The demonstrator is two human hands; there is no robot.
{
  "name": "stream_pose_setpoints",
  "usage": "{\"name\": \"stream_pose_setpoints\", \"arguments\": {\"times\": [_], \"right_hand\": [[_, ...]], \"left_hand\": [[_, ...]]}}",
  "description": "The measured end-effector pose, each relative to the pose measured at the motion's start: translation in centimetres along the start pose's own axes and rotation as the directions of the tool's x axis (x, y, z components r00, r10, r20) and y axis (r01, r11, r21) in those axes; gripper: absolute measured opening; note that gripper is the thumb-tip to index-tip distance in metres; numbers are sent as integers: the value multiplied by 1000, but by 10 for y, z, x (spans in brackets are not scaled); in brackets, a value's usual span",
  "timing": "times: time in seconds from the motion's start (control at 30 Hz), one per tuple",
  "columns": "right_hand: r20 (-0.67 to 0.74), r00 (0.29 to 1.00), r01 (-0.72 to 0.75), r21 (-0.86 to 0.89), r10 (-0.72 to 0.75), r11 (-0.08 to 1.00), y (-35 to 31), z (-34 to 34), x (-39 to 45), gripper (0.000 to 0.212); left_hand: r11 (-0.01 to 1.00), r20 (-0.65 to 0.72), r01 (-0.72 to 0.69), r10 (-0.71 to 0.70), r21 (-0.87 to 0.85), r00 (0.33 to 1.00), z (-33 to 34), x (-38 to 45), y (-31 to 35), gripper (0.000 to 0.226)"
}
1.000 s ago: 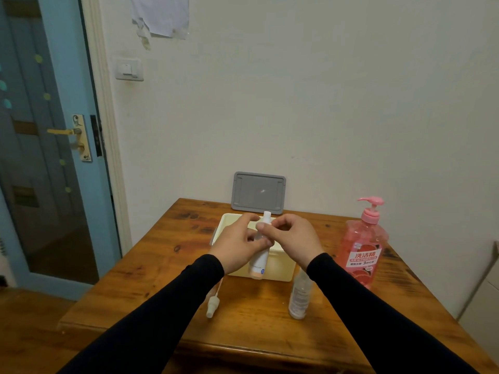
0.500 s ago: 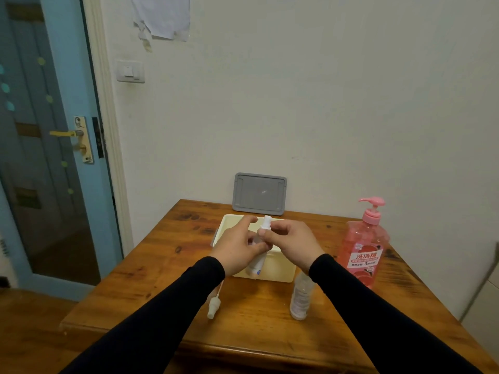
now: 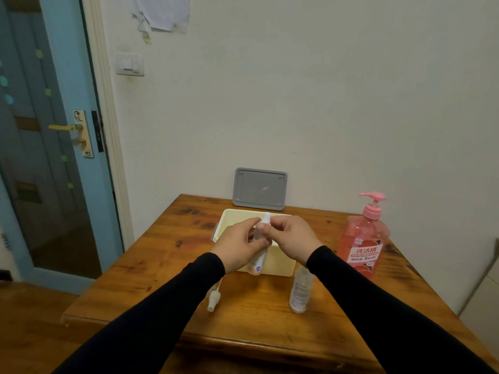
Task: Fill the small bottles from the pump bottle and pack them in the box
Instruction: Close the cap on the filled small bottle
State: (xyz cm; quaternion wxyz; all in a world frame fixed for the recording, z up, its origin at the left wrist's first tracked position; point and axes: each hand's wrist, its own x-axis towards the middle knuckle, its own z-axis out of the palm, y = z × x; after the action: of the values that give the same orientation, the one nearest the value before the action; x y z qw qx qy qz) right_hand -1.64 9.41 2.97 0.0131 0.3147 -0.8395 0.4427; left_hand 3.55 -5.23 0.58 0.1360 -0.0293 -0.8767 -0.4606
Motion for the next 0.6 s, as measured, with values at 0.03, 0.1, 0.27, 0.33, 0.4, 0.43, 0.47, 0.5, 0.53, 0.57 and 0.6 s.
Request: {"name": "stream_pose_setpoints", "arguments": {"times": [0.03, 0.1, 0.27, 0.33, 0.4, 0.43, 0.47, 0.5, 0.53, 0.57, 0.6], "right_hand": [[-25, 1000, -6, -28, 5, 1000, 1, 3, 0, 33], [-70, 997, -19, -55, 16, 998, 4, 9, 2, 30], [-107, 993, -53, -65, 45, 997, 8, 22, 1, 20], [-71, 995, -76, -31, 74, 997, 10, 24, 0, 24], [-29, 995, -94, -51, 93, 994, 13, 25, -1, 29], [-12, 995, -100, -76, 99, 992, 14, 25, -2, 31], [6, 994, -108, -100, 110, 989, 15, 26, -3, 35], [20, 992, -120, -117, 123, 986, 16, 27, -3, 41], [25, 990, -131, -132, 136, 982, 16, 26, -4, 49], [21, 990, -131, -157, 136, 979, 17, 25, -4, 55], [12, 992, -117, -194, 122, 974, 18, 23, -4, 59]], "left_hand": [[1000, -29, -1, 2, 10, 1000, 3, 0, -2, 55], [1000, -72, -7, 7, 1, 997, 9, -1, -6, 40], [1000, -134, -2, 4, 12, 991, 17, -5, -11, 27], [1000, -136, 2, -2, 5, 991, 20, -8, -14, 26], [1000, -131, 11, -11, 2, 991, 22, -13, -18, 25], [1000, -125, 20, -19, 0, 992, 22, -14, -20, 24], [1000, -120, 31, -31, -2, 992, 23, -16, -23, 22], [999, -114, 46, -46, -1, 992, 25, -17, -26, 20], [998, -106, 62, -62, -1, 992, 27, -18, -28, 21], [997, -95, 78, -78, -8, 992, 30, -19, -31, 24], [996, -86, 92, -93, -11, 992, 33, -20, -33, 30]]}}
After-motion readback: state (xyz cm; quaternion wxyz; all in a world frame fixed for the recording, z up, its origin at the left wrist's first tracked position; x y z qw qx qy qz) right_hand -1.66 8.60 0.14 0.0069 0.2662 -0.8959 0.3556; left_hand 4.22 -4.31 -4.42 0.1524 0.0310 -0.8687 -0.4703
